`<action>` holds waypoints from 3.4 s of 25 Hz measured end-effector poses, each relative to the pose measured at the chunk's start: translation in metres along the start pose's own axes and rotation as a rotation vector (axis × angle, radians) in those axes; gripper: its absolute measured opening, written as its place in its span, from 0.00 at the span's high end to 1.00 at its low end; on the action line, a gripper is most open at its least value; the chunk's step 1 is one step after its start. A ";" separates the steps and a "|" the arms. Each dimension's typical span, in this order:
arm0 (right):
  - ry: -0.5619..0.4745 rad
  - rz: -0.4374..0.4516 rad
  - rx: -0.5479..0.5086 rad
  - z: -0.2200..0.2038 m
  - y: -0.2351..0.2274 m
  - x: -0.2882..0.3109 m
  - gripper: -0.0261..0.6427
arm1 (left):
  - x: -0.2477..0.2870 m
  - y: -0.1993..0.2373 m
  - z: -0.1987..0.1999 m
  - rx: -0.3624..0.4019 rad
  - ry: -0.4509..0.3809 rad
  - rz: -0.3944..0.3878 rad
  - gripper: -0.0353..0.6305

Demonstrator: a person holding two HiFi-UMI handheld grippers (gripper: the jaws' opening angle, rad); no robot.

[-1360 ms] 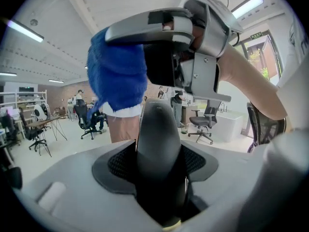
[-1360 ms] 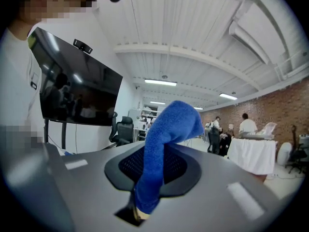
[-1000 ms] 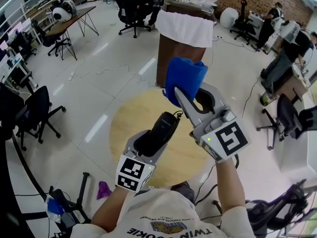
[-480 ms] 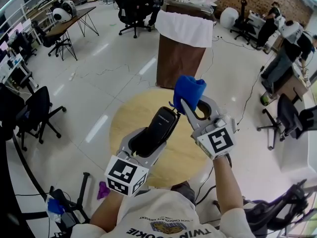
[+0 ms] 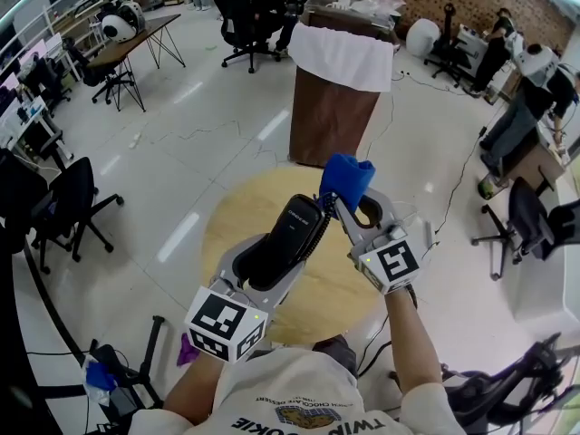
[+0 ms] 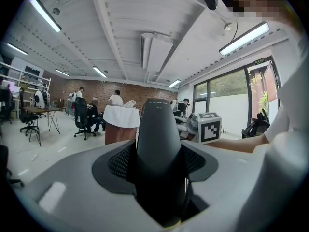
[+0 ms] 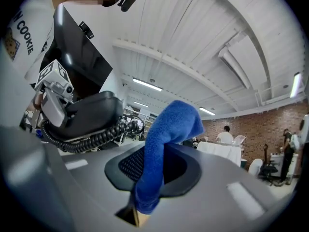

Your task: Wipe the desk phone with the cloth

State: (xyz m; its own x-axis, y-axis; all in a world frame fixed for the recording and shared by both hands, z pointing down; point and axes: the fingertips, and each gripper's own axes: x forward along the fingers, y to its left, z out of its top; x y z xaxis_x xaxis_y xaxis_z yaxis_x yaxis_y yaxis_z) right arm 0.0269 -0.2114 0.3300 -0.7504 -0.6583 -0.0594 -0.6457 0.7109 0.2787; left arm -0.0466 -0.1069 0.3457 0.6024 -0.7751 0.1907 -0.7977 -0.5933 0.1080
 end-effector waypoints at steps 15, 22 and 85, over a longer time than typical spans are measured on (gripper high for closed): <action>-0.015 0.093 0.034 -0.023 0.068 0.004 0.86 | 0.001 0.003 0.013 -0.029 -0.028 -0.006 0.55; -0.012 0.114 0.059 -0.027 0.088 0.001 0.86 | 0.006 0.012 0.012 -0.053 -0.025 0.004 0.55; 0.168 -0.012 0.243 -0.076 0.125 -0.079 0.86 | 0.034 0.071 -0.209 -0.246 0.332 0.224 0.55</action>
State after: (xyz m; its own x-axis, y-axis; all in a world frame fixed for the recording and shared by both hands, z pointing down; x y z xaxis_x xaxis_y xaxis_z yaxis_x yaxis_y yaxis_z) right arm 0.0162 -0.0886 0.4421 -0.7213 -0.6847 0.1043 -0.6849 0.7276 0.0397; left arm -0.0892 -0.1299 0.5638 0.4042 -0.7433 0.5330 -0.9145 -0.3186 0.2492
